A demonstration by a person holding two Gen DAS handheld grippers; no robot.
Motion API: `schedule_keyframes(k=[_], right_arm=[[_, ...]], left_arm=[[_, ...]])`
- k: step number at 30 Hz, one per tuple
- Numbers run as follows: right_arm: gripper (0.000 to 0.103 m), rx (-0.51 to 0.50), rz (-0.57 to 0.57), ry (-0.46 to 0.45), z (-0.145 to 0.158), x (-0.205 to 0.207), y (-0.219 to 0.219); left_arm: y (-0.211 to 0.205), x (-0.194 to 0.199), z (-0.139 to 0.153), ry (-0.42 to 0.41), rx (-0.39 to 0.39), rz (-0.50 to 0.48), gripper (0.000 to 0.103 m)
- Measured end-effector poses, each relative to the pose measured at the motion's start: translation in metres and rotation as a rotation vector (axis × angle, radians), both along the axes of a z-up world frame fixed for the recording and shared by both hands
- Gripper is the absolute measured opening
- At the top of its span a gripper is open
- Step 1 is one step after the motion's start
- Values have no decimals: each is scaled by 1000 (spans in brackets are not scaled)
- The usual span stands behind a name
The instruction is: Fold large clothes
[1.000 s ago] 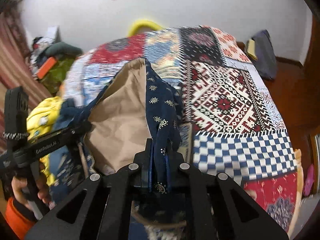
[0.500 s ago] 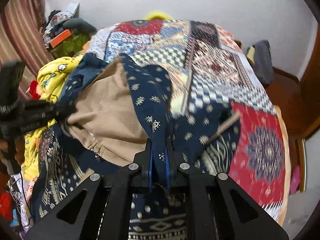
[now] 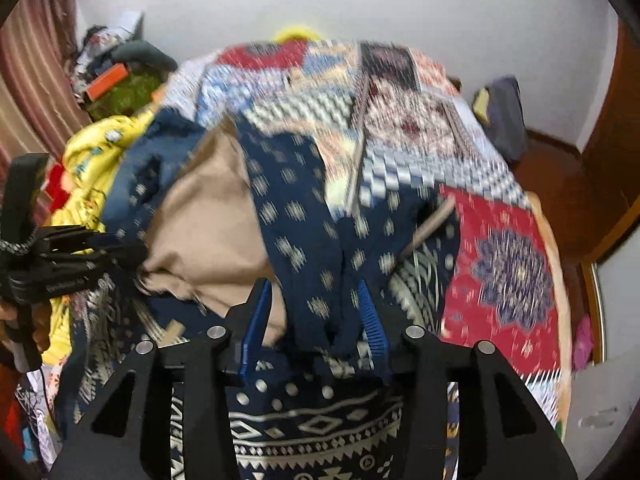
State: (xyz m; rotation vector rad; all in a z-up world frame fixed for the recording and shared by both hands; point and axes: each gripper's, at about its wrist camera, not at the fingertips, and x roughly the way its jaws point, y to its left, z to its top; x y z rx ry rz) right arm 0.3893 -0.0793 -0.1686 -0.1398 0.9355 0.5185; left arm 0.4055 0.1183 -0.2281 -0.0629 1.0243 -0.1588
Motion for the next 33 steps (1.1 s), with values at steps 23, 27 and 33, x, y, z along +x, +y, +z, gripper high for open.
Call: schedule_keyframes(k=[23,27,33], right_arm=[[43,-11,14,36,-36,81,67],[13,7,18,29,-35,84,66],[10,80,56,-32,-3,62,50]], left_arm=[[32,114,-25,-59,-123,141,38],[34,120,-26,-64,-141,145,8],[36,93,11,-146,-197,118,6]])
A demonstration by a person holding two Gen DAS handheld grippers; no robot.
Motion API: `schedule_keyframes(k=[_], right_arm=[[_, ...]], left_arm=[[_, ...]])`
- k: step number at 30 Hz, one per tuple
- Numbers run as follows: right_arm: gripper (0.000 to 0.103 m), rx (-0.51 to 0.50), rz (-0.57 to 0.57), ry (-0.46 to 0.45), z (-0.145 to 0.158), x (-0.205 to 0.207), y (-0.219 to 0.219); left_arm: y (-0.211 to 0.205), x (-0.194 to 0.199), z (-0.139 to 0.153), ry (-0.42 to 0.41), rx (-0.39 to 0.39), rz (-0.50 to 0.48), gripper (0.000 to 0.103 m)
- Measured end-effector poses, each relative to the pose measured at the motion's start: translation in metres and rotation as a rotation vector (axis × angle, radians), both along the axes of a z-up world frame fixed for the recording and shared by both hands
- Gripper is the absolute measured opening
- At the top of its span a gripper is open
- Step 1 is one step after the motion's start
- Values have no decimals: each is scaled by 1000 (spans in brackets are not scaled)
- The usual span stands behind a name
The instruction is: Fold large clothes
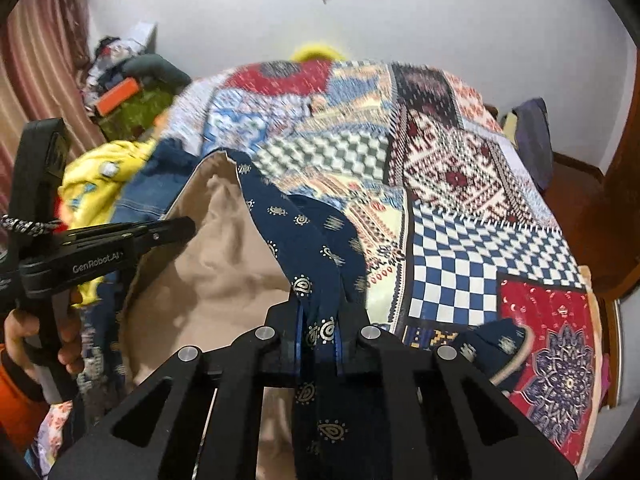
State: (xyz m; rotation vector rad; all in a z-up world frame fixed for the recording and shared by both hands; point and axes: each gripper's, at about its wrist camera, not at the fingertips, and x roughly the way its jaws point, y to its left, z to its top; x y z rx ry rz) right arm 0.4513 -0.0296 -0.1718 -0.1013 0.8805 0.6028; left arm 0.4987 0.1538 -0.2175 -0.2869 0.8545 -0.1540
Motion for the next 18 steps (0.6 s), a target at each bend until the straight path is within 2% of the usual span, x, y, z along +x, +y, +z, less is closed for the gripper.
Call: schedule_keyframes(k=[4,9,13,18], right_arm=[[9,59,34,-7,29,-24,-13],[9,107,62,10,49,-57,-34],[9,107,88,17,57,-85,-45],[9,89,106,53,49,-112,-56]], left_arm=[[-9,-35,41,-74,5,-62,6],[-31,-89,78,-135,96,-148,6],[-35,-124,84,-127,117,-176,6],[-35,-156,64,-61,124,-196,6]])
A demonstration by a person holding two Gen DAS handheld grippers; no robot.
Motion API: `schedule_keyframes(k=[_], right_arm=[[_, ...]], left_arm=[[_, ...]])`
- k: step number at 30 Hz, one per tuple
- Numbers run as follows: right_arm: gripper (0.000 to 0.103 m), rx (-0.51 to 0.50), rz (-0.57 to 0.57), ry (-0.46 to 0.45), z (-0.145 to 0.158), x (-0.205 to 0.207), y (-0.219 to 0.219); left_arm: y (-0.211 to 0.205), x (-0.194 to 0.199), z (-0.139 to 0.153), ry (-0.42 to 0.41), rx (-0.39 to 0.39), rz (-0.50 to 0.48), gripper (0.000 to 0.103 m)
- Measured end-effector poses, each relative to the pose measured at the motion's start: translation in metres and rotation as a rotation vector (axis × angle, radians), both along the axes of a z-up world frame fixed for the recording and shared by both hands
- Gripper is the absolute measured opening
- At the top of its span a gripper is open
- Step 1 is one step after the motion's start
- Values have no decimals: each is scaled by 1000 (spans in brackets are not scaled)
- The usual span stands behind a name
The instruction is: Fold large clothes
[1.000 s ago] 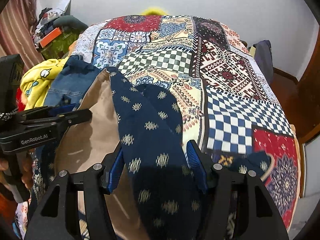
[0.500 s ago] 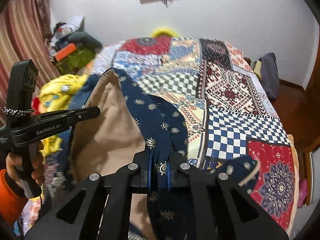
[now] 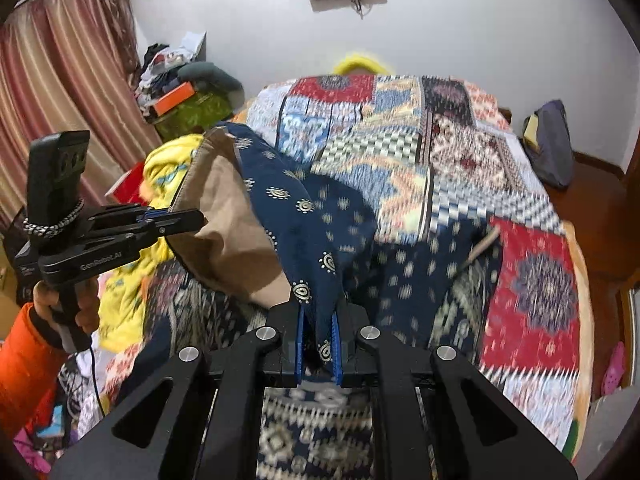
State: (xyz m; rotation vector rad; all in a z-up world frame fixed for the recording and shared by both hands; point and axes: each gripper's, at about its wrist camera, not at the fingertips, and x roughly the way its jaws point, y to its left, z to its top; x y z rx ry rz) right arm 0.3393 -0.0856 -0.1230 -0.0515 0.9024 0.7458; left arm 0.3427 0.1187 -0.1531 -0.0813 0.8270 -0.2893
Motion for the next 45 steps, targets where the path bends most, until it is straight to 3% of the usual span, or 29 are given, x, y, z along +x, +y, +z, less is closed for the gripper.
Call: schedule_keyframes(k=[9,14,17,21,24,28,32,34,37,45], right_arm=[[10,-54,28,89,-34,-29,-11],[13,-84,52,125,-44,-41,-19],[14,-104,53,138,-48,-46,-25],[14,-105,51,148,-45,-51,-34],[14,-94,57,130,-35,-53,-40],[15,-65,59,84,-20,-57,-42],[40,-65,-10,13,-7,-38,-37],[45,-52,-50,6,-6,-25,-33],[46,-65,-77,43,-17,-5,-20],[46,-141,-28,174,-73,6,4]], left_arm=[[-8,-45,-49,118,56,-13,7],[-8,-65,-65,161,70,-22,16],[-5,-76,-68,169,87,-12,26],[6,-83,-55,141,88,14,28],[13,-79,-36,94,103,41,29],[22,-59,-8,11,114,79,47],[24,-23,3,2,91,95,48],[21,-3,0,30,49,98,48],[9,15,-9,57,2,61,48],[-39,9,-56,115,118,-99,48]])
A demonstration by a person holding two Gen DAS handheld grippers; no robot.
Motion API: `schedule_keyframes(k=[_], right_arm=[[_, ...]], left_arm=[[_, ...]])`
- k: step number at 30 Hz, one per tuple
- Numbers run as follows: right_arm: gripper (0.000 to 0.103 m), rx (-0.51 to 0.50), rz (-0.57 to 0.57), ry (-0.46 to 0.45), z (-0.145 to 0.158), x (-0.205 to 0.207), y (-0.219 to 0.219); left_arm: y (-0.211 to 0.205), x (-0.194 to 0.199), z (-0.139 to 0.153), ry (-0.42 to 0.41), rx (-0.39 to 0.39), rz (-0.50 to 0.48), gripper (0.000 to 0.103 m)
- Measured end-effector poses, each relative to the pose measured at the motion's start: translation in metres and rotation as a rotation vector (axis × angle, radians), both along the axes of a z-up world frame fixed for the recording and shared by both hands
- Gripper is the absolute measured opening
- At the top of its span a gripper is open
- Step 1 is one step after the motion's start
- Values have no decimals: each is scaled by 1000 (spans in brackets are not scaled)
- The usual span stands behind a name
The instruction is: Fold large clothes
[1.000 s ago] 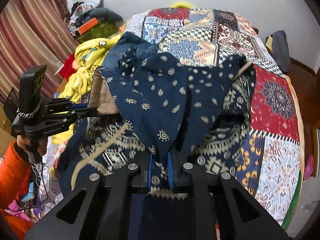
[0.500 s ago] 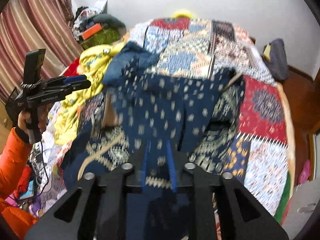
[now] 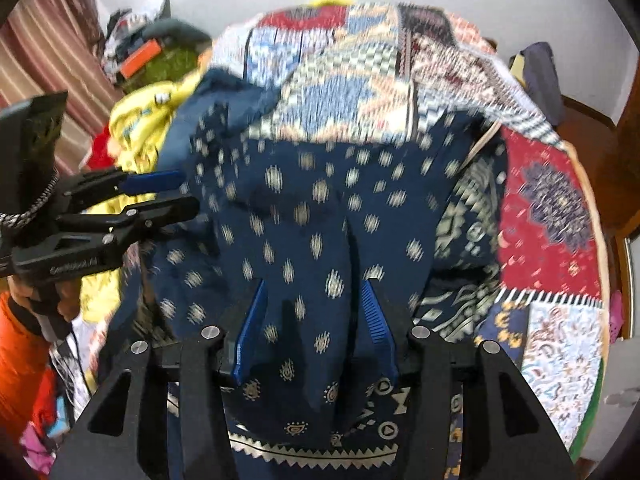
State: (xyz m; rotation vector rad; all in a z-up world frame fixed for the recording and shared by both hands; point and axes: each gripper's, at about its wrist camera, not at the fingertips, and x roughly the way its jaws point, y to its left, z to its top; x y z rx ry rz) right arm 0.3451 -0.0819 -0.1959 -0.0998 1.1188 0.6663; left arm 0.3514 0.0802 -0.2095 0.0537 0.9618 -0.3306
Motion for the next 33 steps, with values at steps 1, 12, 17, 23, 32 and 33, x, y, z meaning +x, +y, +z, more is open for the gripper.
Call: schedule_keyframes(k=[1,12,17,23,32,33], right_arm=[[46,-15,11,12,-6,-2,2],[46,-91,90,11,-20,-32,-1],[46,-52,59,-20,-3,-28,-11],[46,13,-56,-91,21,-11,-44],[46,8,-261,-50,-1,46,-84],[46,10,-278,-31,-6,53,-86]], left_arm=[[-3,-7,-5,-7,37,-11,48],[22,-74,-40,10,28,57,56],[44,-85,-18,-24,-6,122,56],[98,-72,12,-110,39,292,62],[175,1,-24,2,14,426,63],[180,14,-32,25,8,426,63]])
